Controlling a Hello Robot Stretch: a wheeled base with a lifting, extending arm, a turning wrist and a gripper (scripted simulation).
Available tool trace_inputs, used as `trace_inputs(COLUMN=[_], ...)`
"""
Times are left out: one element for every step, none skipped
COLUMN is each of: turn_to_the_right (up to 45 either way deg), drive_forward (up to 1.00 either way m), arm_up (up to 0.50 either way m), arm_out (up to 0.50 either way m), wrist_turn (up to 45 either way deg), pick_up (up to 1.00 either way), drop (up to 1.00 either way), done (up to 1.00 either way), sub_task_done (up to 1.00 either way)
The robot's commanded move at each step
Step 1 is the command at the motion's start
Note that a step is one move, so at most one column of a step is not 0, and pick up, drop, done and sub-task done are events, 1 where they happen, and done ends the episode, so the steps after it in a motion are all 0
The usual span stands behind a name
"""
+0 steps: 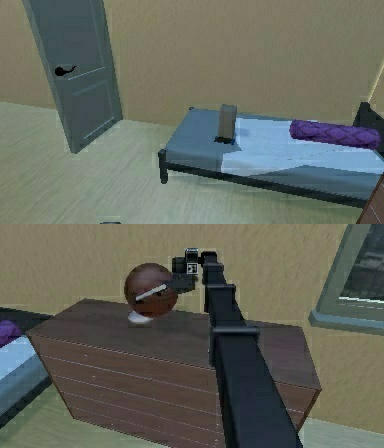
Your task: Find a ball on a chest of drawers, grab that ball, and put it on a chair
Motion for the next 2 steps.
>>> trace_inputs(turn_to_the_right=[0.0,0.0], drive_forward=[0.0,0.0], arm_up=[0.0,0.0], arm_out=[0.0,0.0], wrist_turn=[-45.0,-42.0], pick_up=[0.0,0.0], drop=[0.0,0.0], done=[0.0,0.0], sub_task_done=[0.0,0.0])
